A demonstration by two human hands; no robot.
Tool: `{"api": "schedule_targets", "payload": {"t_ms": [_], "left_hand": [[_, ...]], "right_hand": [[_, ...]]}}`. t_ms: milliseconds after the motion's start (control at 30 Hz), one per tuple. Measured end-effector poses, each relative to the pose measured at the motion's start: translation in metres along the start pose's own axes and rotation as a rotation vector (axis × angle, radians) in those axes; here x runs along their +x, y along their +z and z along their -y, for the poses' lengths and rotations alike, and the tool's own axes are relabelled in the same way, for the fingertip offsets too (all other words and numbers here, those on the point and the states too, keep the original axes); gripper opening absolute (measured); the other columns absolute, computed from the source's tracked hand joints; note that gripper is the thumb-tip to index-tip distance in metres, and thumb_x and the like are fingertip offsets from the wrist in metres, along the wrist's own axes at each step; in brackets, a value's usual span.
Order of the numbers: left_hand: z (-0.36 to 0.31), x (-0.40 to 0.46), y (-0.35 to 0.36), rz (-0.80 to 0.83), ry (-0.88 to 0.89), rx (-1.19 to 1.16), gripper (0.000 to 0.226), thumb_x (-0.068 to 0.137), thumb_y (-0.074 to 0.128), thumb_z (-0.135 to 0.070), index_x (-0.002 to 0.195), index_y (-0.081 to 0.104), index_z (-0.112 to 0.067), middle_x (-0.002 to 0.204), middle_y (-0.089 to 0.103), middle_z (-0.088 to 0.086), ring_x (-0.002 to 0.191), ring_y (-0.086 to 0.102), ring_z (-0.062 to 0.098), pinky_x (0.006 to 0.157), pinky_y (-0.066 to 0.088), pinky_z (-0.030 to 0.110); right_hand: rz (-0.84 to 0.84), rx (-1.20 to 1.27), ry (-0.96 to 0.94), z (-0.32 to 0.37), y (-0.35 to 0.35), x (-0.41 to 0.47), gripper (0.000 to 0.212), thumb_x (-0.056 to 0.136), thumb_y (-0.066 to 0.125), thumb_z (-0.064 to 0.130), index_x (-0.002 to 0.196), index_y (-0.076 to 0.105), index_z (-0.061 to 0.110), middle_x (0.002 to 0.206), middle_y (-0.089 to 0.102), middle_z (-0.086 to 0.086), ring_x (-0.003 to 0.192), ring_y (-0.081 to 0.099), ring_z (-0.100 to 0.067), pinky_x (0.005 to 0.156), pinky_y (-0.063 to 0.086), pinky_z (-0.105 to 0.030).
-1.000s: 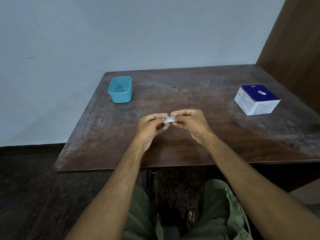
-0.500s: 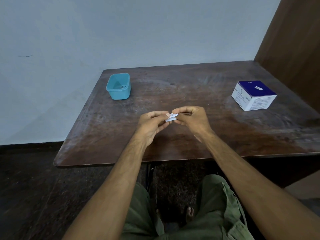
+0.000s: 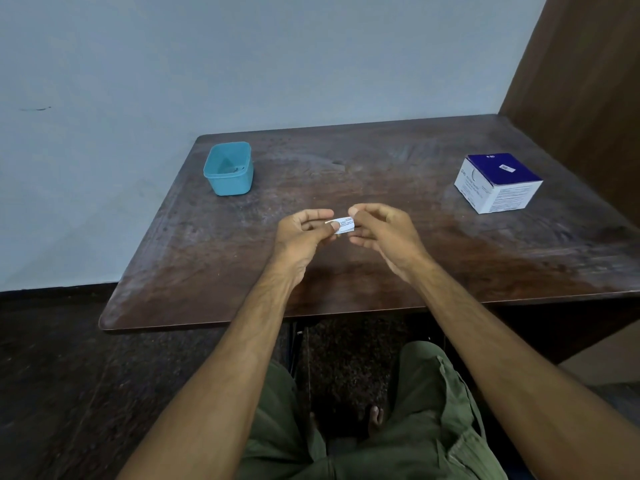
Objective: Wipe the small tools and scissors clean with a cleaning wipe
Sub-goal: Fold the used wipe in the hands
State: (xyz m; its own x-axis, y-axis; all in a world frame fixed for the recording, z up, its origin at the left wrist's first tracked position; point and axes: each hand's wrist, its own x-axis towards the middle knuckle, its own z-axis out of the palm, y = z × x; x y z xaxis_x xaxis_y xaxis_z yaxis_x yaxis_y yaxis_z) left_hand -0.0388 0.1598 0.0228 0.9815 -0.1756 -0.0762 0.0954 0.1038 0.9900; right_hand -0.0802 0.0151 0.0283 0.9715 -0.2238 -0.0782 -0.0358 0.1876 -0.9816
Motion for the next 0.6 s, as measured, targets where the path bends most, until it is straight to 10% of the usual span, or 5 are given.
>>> {"api": "schedule_targets", "payload": {"t_ms": [600], "left_hand": [[0.009, -0.007, 0.012, -0.090, 0.092, 0.145, 0.007, 0.081, 0.074, -0.007, 0.080, 0.073, -0.014, 0.080, 0.073, 0.009, 0.073, 0.068, 0.015, 0.071, 0.057, 0.026]], "right_hand": [[-0.176, -0.345, -0.125, -0.004, -0.002, -0.002, 0.006, 0.075, 0.078, 0.010, 0.080, 0.075, 0.011, 0.068, 0.072, -0.006, 0.058, 0.065, -0.008, 0.055, 0.050, -0.020]]}}
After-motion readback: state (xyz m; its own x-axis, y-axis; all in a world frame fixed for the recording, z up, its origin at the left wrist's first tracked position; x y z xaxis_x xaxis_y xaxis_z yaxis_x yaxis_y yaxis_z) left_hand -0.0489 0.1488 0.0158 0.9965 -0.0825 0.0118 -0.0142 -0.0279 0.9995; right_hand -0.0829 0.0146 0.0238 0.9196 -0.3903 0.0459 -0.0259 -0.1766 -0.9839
